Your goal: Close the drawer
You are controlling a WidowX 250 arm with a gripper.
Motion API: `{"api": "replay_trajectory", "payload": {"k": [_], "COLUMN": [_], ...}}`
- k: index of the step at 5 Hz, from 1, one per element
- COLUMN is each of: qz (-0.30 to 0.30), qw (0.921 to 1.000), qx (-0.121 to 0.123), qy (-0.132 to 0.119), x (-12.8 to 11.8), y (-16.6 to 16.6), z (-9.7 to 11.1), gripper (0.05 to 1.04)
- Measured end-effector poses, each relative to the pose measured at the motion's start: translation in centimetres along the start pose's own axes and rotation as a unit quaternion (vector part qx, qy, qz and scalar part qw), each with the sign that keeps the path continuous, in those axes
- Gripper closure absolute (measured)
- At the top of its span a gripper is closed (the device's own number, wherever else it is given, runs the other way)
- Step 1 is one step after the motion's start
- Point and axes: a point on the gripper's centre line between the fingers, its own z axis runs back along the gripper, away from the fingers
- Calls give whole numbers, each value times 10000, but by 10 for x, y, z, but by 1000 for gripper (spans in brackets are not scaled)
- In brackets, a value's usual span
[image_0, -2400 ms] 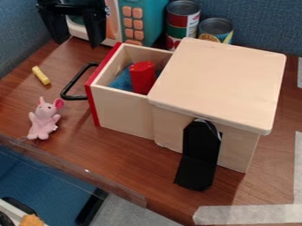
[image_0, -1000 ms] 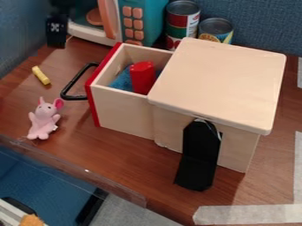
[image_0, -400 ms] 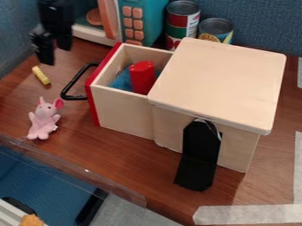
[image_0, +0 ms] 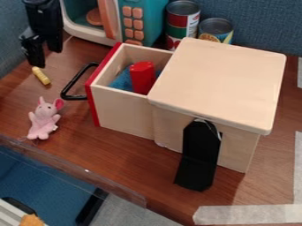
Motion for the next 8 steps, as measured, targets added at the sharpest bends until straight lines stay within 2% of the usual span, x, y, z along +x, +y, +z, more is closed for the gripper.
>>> {"api": "replay_trajectory", "payload": {"k": [3, 5, 8], "qz": [-506, -607, -801], "qw": [9973, 9944, 9898], "qx": [-528, -796, -1051], "qy": [-20, -336, -537], "x": [40, 63, 112], "y": [-17, -26, -26], "z": [-29, -31, -27], "gripper": [83, 83, 83]}}
